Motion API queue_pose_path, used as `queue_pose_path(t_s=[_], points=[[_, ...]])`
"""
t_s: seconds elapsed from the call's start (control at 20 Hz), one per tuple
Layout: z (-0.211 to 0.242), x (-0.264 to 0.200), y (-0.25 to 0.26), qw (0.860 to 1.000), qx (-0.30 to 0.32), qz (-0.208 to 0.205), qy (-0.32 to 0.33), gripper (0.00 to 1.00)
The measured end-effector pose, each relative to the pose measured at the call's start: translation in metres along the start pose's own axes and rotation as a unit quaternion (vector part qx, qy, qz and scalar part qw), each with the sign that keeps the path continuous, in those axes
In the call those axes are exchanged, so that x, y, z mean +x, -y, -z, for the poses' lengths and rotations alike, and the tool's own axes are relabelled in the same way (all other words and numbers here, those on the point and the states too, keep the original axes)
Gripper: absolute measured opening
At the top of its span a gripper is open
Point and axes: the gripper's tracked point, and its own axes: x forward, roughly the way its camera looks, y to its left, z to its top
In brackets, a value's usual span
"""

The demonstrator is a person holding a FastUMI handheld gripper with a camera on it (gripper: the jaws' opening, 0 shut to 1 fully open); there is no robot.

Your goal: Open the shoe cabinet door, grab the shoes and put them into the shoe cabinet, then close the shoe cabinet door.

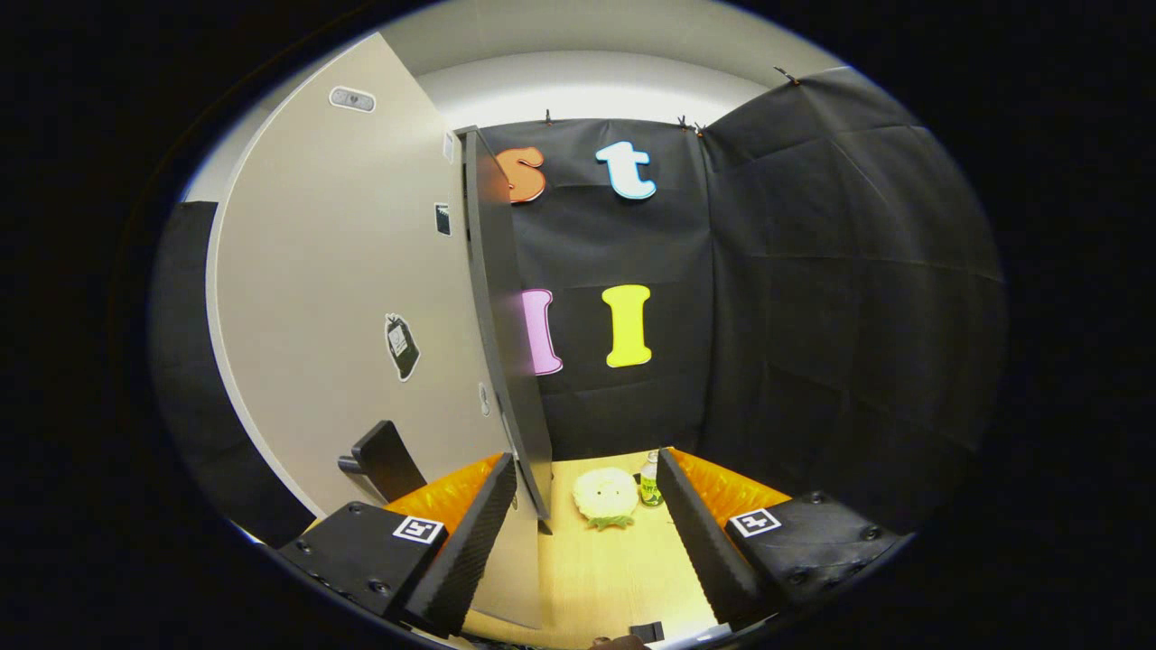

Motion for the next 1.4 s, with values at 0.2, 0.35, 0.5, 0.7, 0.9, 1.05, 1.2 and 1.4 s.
queue_pose_path(t_s=[0.2, 0.35, 0.5, 0.7, 0.9, 1.05, 1.2, 1.4], points=[[-0.003, -0.001, -0.009, 1.0, -0.018, 0.01, 0.009, 0.97], [0.0, -0.005, -0.029, 1.0, -0.024, 0.015, 0.005, 0.94], [0.004, -0.014, -0.063, 1.0, -0.027, 0.012, 0.001, 0.94], [0.009, -0.011, -0.106, 0.999, -0.028, 0.015, 0.0, 0.94], [0.016, -0.004, -0.149, 0.999, -0.023, 0.022, -0.001, 0.94], [0.016, 0.004, -0.184, 0.999, -0.023, 0.027, 0.009, 0.93], [0.02, 0.02, -0.22, 1.0, -0.015, 0.019, 0.011, 0.97], [0.01, 0.042, -0.261, 0.999, -0.036, 0.014, 0.038, 0.99]])
